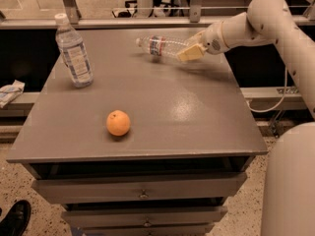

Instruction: Move water bottle near orange

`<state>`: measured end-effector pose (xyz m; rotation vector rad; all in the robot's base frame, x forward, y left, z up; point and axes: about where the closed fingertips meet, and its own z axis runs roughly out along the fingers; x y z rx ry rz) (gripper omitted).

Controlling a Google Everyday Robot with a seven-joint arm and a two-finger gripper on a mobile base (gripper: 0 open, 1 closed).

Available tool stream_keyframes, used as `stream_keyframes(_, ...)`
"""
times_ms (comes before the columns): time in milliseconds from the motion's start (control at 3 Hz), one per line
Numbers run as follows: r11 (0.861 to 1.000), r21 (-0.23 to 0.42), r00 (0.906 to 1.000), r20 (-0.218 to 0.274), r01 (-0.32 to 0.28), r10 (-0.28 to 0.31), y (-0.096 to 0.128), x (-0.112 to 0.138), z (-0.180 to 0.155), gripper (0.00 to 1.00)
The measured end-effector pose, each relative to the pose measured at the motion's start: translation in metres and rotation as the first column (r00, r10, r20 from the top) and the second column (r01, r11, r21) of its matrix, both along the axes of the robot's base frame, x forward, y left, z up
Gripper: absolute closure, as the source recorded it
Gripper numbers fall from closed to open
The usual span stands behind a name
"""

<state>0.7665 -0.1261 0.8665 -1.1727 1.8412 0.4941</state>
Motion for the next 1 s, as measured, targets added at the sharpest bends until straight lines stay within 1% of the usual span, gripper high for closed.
stream_keyframes(333, 0.997, 0.019, 0.9974, 0.017, -0.071, 0.071, -0.003, -0.032, 0.023, 1.00)
stream_keyframes(667, 0.986, 0.026, 0.9866, 0.020, -0.163, 0.162, -0.005, -0.089, 0.045, 1.00)
stream_keyframes(1000, 0.969, 0.013, 0.9687, -0.014, -0.248, 0.248, 0.006, -0.136, 0.045, 1.00)
